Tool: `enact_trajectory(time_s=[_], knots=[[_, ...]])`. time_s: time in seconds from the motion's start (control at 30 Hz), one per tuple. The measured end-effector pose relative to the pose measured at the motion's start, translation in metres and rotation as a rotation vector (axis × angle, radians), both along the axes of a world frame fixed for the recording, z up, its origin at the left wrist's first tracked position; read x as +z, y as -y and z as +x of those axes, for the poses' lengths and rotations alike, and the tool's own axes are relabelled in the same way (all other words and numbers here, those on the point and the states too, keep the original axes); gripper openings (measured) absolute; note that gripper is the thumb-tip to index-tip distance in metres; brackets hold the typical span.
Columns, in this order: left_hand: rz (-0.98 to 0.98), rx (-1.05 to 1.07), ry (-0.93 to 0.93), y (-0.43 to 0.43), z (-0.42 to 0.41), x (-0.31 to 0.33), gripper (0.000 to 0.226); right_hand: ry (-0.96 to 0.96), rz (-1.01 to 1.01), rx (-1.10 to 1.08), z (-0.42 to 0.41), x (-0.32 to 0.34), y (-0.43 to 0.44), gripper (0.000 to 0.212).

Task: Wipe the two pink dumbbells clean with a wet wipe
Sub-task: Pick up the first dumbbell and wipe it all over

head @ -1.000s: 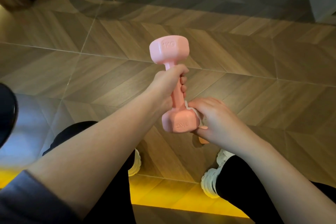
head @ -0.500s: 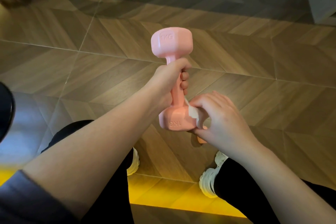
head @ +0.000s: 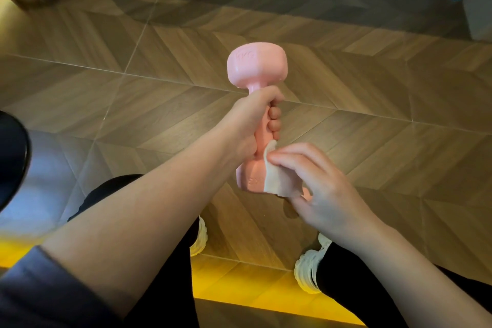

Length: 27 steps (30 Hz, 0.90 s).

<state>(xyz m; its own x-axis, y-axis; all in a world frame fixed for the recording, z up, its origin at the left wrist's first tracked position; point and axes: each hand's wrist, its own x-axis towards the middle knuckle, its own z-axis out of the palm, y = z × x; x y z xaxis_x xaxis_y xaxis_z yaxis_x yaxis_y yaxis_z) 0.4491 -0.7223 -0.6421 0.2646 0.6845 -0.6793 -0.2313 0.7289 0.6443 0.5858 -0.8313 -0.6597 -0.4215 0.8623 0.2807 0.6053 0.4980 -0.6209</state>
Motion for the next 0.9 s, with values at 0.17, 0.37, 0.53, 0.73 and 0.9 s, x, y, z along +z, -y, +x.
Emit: enact_trajectory(time_s=[0.17,0.37,0.53,0.73,0.9], knots=[[0.023,0.008,0.016,-0.003,-0.003,0.002,0.027,-0.002,-0.091,-0.066,0.005,0.0,-0.005,0.042],[0.021,-0.012,-0.013,-0.001,-0.001,0.0,0.027,0.039,-0.096,-0.082,0.003,-0.001,-0.002,0.049],[0.045,-0.037,-0.016,0.0,-0.002,0.0,0.028,0.04,-0.171,-0.11,0.003,0.002,-0.003,0.047],[0.094,-0.164,0.05,0.006,0.004,0.006,0.034,0.214,-0.34,-0.102,0.002,-0.002,-0.006,0.055],[0.103,-0.168,0.093,0.006,0.006,0.012,0.034,0.22,-0.031,-0.208,0.004,-0.002,-0.003,0.045]])
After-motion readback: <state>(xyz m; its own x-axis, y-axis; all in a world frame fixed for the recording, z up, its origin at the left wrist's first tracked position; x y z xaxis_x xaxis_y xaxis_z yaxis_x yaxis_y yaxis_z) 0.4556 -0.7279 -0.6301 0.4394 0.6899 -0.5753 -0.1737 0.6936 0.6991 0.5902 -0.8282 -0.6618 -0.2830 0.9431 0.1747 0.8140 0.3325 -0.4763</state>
